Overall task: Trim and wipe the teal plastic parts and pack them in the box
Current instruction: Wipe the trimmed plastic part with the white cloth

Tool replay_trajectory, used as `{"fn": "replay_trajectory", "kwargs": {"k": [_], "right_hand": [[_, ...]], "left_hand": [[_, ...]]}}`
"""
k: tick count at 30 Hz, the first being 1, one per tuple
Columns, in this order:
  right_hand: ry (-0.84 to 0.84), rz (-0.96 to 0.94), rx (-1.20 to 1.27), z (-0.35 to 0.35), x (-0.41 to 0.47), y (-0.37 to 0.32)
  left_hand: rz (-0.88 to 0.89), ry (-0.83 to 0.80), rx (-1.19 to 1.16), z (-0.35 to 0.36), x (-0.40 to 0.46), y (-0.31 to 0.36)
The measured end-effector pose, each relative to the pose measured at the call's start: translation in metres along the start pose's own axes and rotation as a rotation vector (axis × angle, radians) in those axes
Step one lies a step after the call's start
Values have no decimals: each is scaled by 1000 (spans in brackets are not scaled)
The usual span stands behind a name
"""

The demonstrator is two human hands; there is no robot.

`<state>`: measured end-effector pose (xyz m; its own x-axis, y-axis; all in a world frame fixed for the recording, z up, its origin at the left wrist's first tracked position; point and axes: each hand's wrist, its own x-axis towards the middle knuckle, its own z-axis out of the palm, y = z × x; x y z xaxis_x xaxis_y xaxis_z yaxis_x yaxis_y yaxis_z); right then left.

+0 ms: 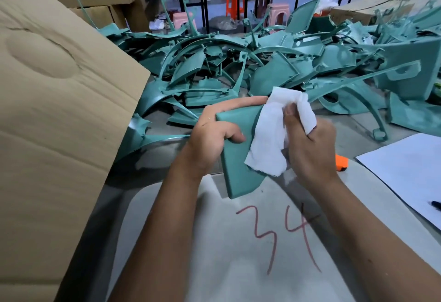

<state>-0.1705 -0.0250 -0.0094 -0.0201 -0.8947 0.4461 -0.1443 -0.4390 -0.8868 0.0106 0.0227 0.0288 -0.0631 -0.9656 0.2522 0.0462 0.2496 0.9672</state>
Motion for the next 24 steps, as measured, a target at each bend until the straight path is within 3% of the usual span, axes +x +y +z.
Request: {"fn": "replay_trajectory", "kwargs": {"k": [3,7,10,15,21,24], "right_hand": [[-71,52,157,2,-5,-2],[145,173,341,5,0,-4],[31,171,405,9,1,-5],[199,100,179,5,9,-1],[182,41,-46,-1,10,1],[187,98,9,-2,10,3]], "left_hand": [[3,77,-4,-13,-4,-1],[24,218,-92,-25,-6,-4],[-5,99,41,-11,-4,-2],[-52,2,130,1,-2,0],[-76,-16,179,-10,-9,5],[-95,12,187,-25,-12,4]]}}
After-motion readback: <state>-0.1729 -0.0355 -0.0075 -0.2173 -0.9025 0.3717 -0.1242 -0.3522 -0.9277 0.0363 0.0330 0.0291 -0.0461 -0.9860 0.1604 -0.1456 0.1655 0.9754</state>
